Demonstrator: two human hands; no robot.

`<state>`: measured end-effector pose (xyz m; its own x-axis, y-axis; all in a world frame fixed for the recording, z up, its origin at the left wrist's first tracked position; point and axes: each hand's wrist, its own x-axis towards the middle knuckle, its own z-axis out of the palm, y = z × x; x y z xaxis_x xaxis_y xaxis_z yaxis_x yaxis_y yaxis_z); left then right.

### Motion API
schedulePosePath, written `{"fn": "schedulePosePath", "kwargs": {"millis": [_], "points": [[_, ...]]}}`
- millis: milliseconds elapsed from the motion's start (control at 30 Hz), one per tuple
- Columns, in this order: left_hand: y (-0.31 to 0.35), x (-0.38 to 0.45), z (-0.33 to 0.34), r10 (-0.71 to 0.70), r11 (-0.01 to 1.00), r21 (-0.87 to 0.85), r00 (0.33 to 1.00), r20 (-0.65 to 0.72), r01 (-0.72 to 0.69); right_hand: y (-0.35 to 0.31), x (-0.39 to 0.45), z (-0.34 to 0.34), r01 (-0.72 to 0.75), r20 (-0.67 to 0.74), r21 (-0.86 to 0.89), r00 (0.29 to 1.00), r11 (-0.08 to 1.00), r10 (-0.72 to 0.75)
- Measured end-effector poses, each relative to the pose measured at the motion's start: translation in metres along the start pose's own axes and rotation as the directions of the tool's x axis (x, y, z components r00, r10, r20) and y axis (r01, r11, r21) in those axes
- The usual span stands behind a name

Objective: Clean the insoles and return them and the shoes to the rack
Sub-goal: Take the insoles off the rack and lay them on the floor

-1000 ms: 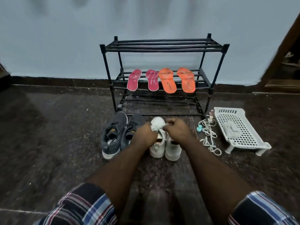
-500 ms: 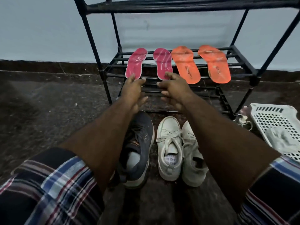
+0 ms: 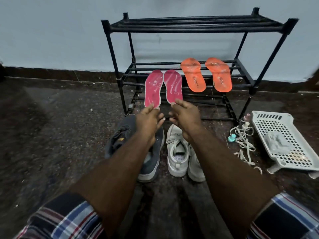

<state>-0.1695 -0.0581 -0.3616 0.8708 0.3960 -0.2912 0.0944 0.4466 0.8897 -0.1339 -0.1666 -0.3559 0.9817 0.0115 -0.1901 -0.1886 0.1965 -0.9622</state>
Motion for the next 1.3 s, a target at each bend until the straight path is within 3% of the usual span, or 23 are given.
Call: {"fn": "schedulePosePath", "kwargs": {"millis": [233, 367, 700, 800, 900, 1100, 1200, 1300], "points": [[-0.039, -0.069, -0.014, -0.057, 0.995, -0.084, 0.993, -0.100, 0.049, 0.029, -0.081, -0.015, 0.014, -0.163, 0.117, 0.987, 0.993, 0.005], [-0.062, -0.120, -0.035, -0.069, 0.997, -0.045, 0.989, -0.131, 0.064, 0.053, -0.135, -0.032, -0.030, -0.193, 0.118, 0.980, 0.993, 0.053], [-0.121, -0.233, -0.105, -0.189, 0.960, 0.159, 0.954, -0.232, 0.229, 0.111, -0.252, -0.076, -0.336, -0.153, -0.012, 0.931, 0.942, 0.330], [-0.127, -0.244, -0.117, -0.290, 0.909, 0.242, 0.933, -0.213, 0.338, 0.112, -0.263, -0.082, -0.439, -0.145, -0.125, 0.895, 0.889, 0.422], [-0.131, -0.247, -0.124, -0.302, 0.835, 0.403, 0.925, -0.231, 0.374, 0.117, -0.270, -0.086, -0.516, -0.184, -0.242, 0.856, 0.822, 0.483], [-0.135, -0.252, -0.129, -0.375, 0.675, 0.572, 0.884, -0.279, 0.467, 0.134, -0.265, -0.093, -0.651, -0.173, -0.549, 0.702, 0.524, 0.690], [-0.135, -0.251, -0.128, -0.402, 0.603, 0.644, 0.877, -0.265, 0.471, 0.135, -0.266, -0.095, -0.664, -0.179, -0.618, 0.640, 0.421, 0.747], [-0.129, -0.246, -0.129, -0.412, 0.466, 0.794, 0.890, -0.195, 0.390, 0.133, -0.268, -0.093, -0.658, -0.189, -0.654, 0.619, 0.372, 0.762]]}}
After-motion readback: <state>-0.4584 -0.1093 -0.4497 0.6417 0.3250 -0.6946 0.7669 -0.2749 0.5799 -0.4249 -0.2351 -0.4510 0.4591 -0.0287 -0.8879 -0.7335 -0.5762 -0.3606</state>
